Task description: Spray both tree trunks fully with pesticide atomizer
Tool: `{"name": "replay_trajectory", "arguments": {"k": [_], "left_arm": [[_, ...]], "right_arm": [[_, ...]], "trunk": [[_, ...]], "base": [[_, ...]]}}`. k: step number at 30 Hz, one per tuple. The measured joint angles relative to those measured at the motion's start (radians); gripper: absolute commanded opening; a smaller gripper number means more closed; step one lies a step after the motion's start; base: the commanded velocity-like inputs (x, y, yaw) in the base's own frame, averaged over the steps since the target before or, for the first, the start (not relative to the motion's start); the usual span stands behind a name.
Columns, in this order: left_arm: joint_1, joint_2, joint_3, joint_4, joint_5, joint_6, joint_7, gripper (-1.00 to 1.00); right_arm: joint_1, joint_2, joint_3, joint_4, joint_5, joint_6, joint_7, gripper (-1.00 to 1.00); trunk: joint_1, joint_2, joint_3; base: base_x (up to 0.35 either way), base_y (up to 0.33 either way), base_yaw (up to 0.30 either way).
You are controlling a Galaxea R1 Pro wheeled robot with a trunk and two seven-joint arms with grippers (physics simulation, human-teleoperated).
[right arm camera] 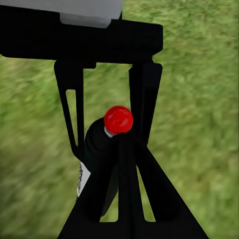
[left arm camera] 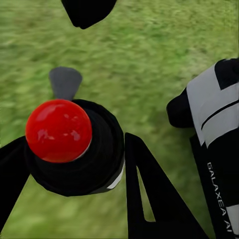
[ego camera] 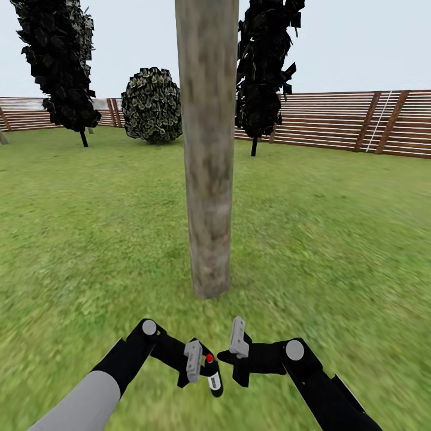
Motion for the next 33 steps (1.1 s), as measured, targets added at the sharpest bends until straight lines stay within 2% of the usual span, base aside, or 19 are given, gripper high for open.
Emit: {"name": "replay_trajectory", "arguments": {"k": [9, 18, 20, 24, 33], "left_arm": [[0.000, -0.001, 0.002, 0.000, 0.003, -0.006, -0.036, -1.00], [-0.001, -0.003, 0.002, 0.000, 0.005, -0.006, -0.041, -1.00], [-0.001, -0.003, 0.002, 0.000, 0.013, -0.006, -0.041, -1.00], [-0.001, -0.003, 0.001, 0.000, 0.052, -0.007, -0.043, -1.00], [0.000, -0.001, 0.001, 0.000, 0.061, -0.007, -0.044, -1.00]], "right_arm": [[0.000, -0.001, -0.001, 0.002, 0.000, 0.000, 0.000, -1.00], [0.000, -0.002, -0.001, 0.003, 0.000, 0.000, 0.000, -1.00], [0.000, -0.002, -0.001, 0.003, 0.000, 0.000, 0.000, -1.00], [0.000, -0.002, -0.001, 0.003, 0.000, 0.000, -0.001, -1.00], [0.000, -0.002, -0.001, 0.003, 0.000, 0.000, 0.000, -1.00]], "trunk": [[0.000, 0.000, 0.000], [0.000, 0.000, 0.000], [0.000, 0.000, 0.000], [0.000, 0.000, 0.000], [0.000, 0.000, 0.000]], "base": [[0.000, 0.000, 0.000], [0.000, 0.000, 0.000], [0.000, 0.000, 0.000], [0.000, 0.000, 0.000], [0.000, 0.000, 0.000]]}}
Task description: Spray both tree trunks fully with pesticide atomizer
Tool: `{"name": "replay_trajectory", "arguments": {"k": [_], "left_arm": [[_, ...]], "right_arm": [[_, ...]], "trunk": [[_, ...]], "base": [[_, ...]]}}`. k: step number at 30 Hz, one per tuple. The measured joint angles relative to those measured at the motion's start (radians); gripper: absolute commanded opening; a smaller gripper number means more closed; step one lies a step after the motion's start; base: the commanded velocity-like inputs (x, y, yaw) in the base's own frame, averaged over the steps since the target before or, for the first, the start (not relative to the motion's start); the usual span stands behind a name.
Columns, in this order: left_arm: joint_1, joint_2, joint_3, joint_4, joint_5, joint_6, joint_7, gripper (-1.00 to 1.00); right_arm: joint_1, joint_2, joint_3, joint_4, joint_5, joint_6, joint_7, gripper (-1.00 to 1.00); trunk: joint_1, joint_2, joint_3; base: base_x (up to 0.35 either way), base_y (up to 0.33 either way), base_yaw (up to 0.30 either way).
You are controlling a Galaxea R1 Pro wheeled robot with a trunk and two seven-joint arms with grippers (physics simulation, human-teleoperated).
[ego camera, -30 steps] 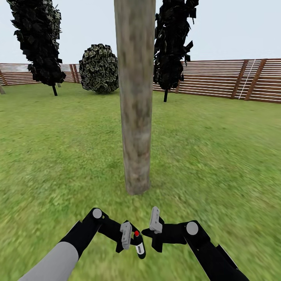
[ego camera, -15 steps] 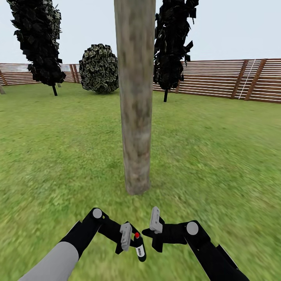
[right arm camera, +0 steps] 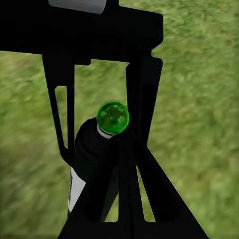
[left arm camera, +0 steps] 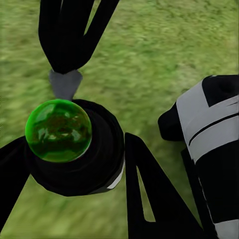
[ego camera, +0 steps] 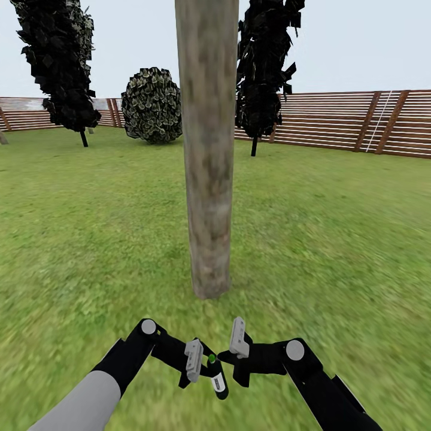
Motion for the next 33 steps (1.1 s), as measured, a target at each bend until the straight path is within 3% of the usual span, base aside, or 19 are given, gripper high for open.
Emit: {"name": "replay_trajectory", "arguments": {"k": [7, 11, 20, 23, 25, 26, 27, 28, 29, 30, 33], "left_arm": [[0.000, 0.000, -0.001, 0.003, -0.001, 0.000, 0.001, -1.00], [0.001, 0.006, -0.006, 0.013, -0.019, 0.002, 0.004, -1.00], [0.002, 0.069, 0.002, 0.018, -0.109, 0.009, 0.025, -1.00], [0.002, 0.108, 0.007, 0.017, -0.115, 0.018, 0.103, -1.00], [0.005, 0.127, 0.020, 0.017, -0.114, 0.022, 0.174, -1.00], [0.007, 0.131, 0.037, 0.017, -0.114, 0.022, 0.203, -1.00], [0.011, 0.138, 0.102, 0.017, -0.115, 0.025, 0.274, -1.00], [0.013, 0.141, 0.133, 0.017, -0.116, 0.024, 0.300, -1.00], [0.015, 0.143, 0.162, 0.017, -0.116, 0.023, 0.317, -1.00], [0.020, 0.150, 0.200, 0.017, -0.118, 0.024, 0.331, -1.00], [0.048, 0.164, 0.241, 0.017, -0.117, 0.023, 0.351, -1.00]], "right_arm": [[0.000, 0.000, 0.000, 0.000, 0.000, 0.000, 0.000, -1.00], [0.000, 0.000, 0.000, 0.000, 0.000, 0.000, 0.000, -1.00], [0.000, 0.000, 0.001, 0.000, 0.000, 0.000, 0.000, -1.00], [0.000, 0.000, -0.007, 0.003, -0.001, -0.001, -0.004, -1.00], [0.000, 0.001, -0.035, 0.020, -0.003, -0.002, -0.008, -1.00], [0.000, 0.002, -0.059, 0.039, -0.004, -0.003, -0.013, -1.00], [0.000, 0.005, -0.151, 0.117, -0.003, -0.003, -0.055, -1.00], [0.000, 0.007, -0.207, 0.168, -0.006, -0.004, -0.089, 1.00], [0.000, 0.008, -0.258, 0.217, -0.010, -0.007, -0.128, 1.00], [0.000, 0.008, -0.339, 0.280, -0.019, -0.022, -0.181, 1.00], [0.000, 0.008, -0.505, 0.377, -0.042, -0.101, -0.230, 1.00]], "trunk": [[0.000, 0.000, 0.000], [0.000, 0.000, 0.000], [0.000, 0.000, 0.000], [0.000, 0.000, 0.000], [0.000, 0.000, 0.000], [0.000, 0.000, 0.000], [0.000, 0.000, 0.000], [0.000, 0.000, 0.000], [0.000, 0.000, 0.000], [0.000, 0.000, 0.000], [0.000, 0.000, 0.000]], "base": [[0.000, 0.000, 0.000], [0.000, 0.000, 0.000], [0.000, 0.000, 0.000], [0.000, 0.000, 0.000], [0.000, 0.000, 0.000], [0.000, 0.000, 0.000], [0.000, 0.000, 0.000], [0.000, 0.000, 0.000], [0.000, 0.000, 0.000], [0.000, 0.000, 0.000], [0.000, 0.000, 0.000]]}}
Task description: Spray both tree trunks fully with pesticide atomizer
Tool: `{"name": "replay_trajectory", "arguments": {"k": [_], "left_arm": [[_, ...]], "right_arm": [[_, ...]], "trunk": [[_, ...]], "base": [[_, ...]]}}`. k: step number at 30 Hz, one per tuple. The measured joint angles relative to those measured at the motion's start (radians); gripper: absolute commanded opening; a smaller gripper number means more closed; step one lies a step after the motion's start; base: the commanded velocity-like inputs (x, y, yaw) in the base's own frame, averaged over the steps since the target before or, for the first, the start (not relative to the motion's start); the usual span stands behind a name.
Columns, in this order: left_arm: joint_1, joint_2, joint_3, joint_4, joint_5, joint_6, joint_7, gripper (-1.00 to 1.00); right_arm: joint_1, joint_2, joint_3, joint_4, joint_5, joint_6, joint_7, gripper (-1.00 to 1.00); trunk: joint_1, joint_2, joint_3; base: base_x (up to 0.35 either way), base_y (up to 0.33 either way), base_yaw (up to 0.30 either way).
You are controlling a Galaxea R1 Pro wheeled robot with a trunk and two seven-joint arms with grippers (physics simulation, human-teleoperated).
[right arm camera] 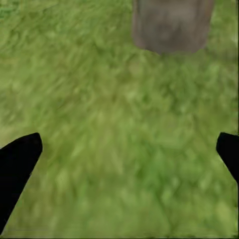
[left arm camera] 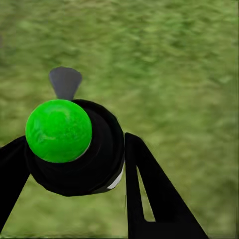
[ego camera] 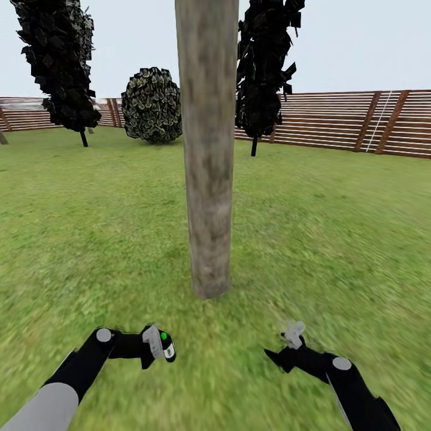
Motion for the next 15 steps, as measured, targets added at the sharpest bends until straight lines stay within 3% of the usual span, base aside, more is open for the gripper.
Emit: {"name": "replay_trajectory", "arguments": {"k": [3, 4, 5, 6, 7, 10, 12, 13, 15], "left_arm": [[0.022, 0.004, 0.024, 0.001, 0.006, 0.004, 0.079, -1.00], [0.024, 0.003, 0.032, 0.002, 0.007, 0.005, 0.103, -1.00], [0.028, 0.000, 0.063, 0.012, 0.010, 0.013, 0.173, -1.00], [0.029, -0.002, 0.076, 0.017, 0.012, 0.014, 0.197, -1.00], [0.030, -0.005, 0.115, 0.028, 0.018, 0.018, 0.244, -1.00], [0.031, -0.015, 0.192, 0.038, 0.029, 0.050, 0.307, -1.00], [0.032, -0.025, 0.222, 0.040, 0.033, 0.099, 0.357, -1.00], [0.032, -0.047, 0.240, 0.042, 0.037, 0.136, 0.466, -1.00], [0.032, -0.084, 0.244, 0.047, 0.046, 0.143, 0.576, -1.00]], "right_arm": [[0.000, 0.000, -0.147, 0.055, -0.007, -0.060, -0.017, 1.00], [0.000, 0.000, -0.168, 0.062, -0.007, -0.064, -0.023, 1.00], [0.000, 0.000, -0.216, 0.076, -0.008, -0.073, -0.068, 1.00], [0.000, 0.000, -0.231, 0.080, -0.009, -0.076, -0.092, 1.00], [0.000, 0.000, -0.258, 0.087, -0.011, -0.081, -0.166, 1.00], [0.000, 0.002, -0.281, 0.099, -0.016, -0.085, -0.307, 1.00], [0.000, 0.010, -0.285, 0.126, -0.019, -0.086, -0.383, 1.00], [0.001, 0.051, -0.288, 0.191, -0.039, -0.087, -0.472, 1.00], [0.000, 0.078, -0.287, 0.236, -0.053, -0.088, -0.530, 1.00]], "trunk": [[0.000, 0.000, 0.000], [0.000, 0.000, 0.000], [0.000, 0.000, 0.000], [0.000, 0.000, 0.000], [0.000, 0.000, 0.000], [0.000, 0.000, 0.000], [0.000, 0.000, 0.000], [0.000, 0.000, 0.000], [0.000, 0.000, 0.000]], "base": [[0.000, 0.000, 0.000], [0.000, 0.000, 0.000], [0.000, 0.000, 0.000], [0.000, 0.000, 0.000], [0.000, 0.000, 0.000], [0.000, 0.000, 0.000], [0.000, 0.000, 0.000], [0.000, 0.000, 0.000], [0.000, 0.000, 0.000]]}}
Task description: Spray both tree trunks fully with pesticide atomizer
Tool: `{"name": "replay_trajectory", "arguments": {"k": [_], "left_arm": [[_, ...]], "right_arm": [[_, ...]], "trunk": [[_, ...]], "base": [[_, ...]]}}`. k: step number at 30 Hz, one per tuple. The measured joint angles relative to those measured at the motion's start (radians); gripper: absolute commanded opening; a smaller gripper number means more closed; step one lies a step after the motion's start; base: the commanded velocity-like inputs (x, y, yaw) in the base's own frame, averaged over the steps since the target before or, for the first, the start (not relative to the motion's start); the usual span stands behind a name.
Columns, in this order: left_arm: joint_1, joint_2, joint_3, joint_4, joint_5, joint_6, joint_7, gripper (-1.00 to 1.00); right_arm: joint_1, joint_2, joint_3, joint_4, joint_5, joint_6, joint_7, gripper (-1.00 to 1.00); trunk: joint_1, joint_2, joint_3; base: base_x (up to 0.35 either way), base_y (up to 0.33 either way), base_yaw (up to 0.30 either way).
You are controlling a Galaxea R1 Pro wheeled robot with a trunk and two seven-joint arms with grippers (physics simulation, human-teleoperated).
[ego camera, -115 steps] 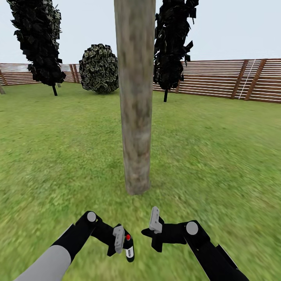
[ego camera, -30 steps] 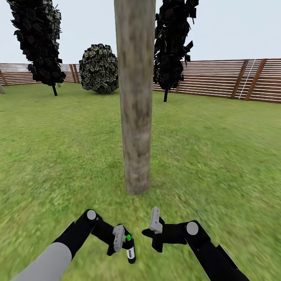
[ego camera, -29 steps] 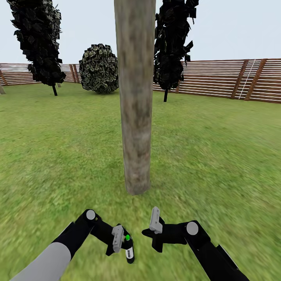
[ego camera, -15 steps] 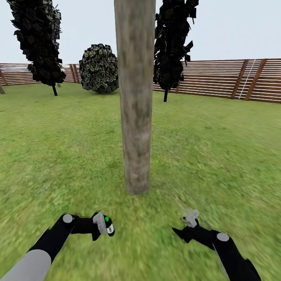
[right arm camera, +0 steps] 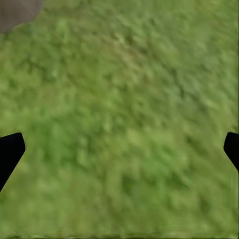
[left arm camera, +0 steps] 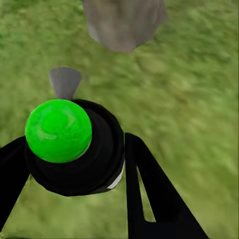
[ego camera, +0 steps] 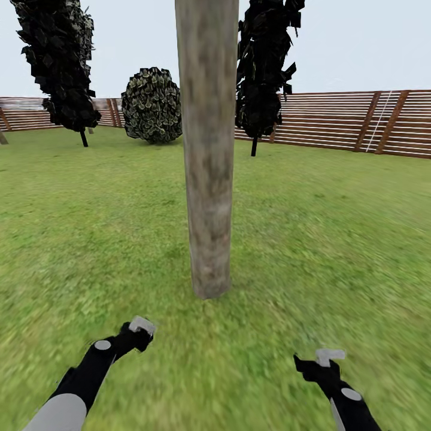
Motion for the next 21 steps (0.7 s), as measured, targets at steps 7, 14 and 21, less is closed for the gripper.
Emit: {"name": "replay_trajectory", "arguments": {"k": [7, 14, 21], "left_arm": [[-0.003, -0.124, -0.008, 0.052, 0.006, 0.004, 0.342, -1.00], [-0.005, -0.128, -0.006, 0.055, 0.055, 0.002, 0.348, -1.00], [-0.004, -0.136, -0.007, 0.058, 0.063, 0.011, 0.349, -1.00]], "right_arm": [[0.001, 0.021, 0.002, 0.066, -0.010, -0.085, -0.032, 1.00], [0.002, 0.012, -0.072, 0.079, -0.036, -0.096, -0.035, 1.00], [0.001, 0.012, -0.106, 0.120, -0.041, -0.101, -0.040, 1.00]], "trunk": [[0.000, 0.000, 0.000], [0.000, 0.000, 0.000], [0.000, 0.000, 0.001]], "base": [[0.000, 0.000, 0.000], [0.000, 0.000, 0.000], [0.000, 0.000, -0.063]]}}
